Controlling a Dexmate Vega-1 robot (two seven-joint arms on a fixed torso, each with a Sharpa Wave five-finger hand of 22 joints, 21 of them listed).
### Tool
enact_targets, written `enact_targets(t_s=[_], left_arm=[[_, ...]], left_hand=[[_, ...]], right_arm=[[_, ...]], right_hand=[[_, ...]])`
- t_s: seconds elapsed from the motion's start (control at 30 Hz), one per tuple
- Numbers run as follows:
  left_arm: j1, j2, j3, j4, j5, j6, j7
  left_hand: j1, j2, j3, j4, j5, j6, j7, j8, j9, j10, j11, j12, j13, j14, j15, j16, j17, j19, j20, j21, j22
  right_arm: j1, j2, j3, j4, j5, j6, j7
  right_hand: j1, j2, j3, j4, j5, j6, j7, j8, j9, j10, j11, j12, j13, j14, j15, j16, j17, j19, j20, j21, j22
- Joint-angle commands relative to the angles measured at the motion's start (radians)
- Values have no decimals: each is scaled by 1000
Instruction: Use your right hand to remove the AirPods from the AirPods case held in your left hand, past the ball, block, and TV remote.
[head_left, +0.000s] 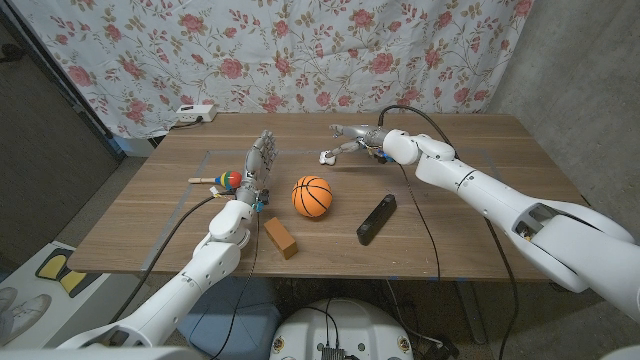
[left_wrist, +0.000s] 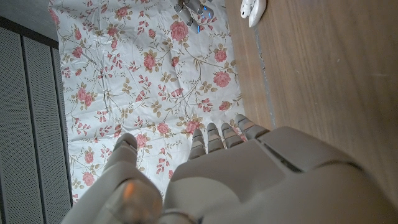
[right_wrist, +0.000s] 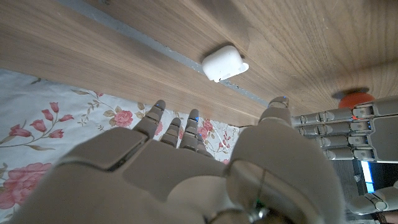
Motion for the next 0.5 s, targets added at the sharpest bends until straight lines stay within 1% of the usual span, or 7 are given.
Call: enact_targets(t_s=[0.03,0.27,0.43,0.47,0.5], left_arm=[[7,-1,2,-2,-5,-3,-4],[11,2,-1,-8,-3,-1,4],[10,-2,-1,-7,-5,-5,2],[12,1,0,-12,1,-1,9],[13,1,0,-13,1,-1,10]], left_hand=[[8,-3,-4,2,1,-6,-5,-2,3,7,-3,-3,5,3,-1,4,6,10,3,1,6],[8,-3,-4,2,1,-4,-4,-1,3,9,-2,-3,5,4,-1,5,6,10,3,2,6],[8,-3,-4,2,1,-3,-4,-1,3,9,-1,-3,5,3,-1,5,6,11,3,2,6],[8,-3,-4,2,1,-3,-3,0,3,9,-1,-3,5,3,-1,4,6,11,3,2,6],[8,-3,-4,2,1,-3,-2,-1,3,9,0,-3,5,3,-2,4,6,11,3,2,6]], right_arm=[[14,20,-10,36,-11,0,3],[23,24,-13,46,-18,-5,7],[29,34,-14,69,-15,-4,10],[40,39,-21,78,-18,-14,35],[40,39,-21,77,-18,-15,37]], right_hand=[[4,3,8,-3,-1,-121,7,5,6,1,6,2,4,-3,6,6,2,-2,4,6,3],[6,4,10,-4,-1,-121,7,6,6,-5,5,0,7,-6,1,5,2,-2,3,5,3],[8,4,12,-6,-2,-120,8,7,7,4,-2,5,11,-6,3,5,1,-2,4,5,3],[9,4,12,-6,-2,-119,6,7,7,4,-3,5,11,-6,1,5,1,-2,3,5,3],[9,4,13,-7,-2,-120,6,6,7,3,-4,4,12,-9,1,3,1,-4,1,5,3]])
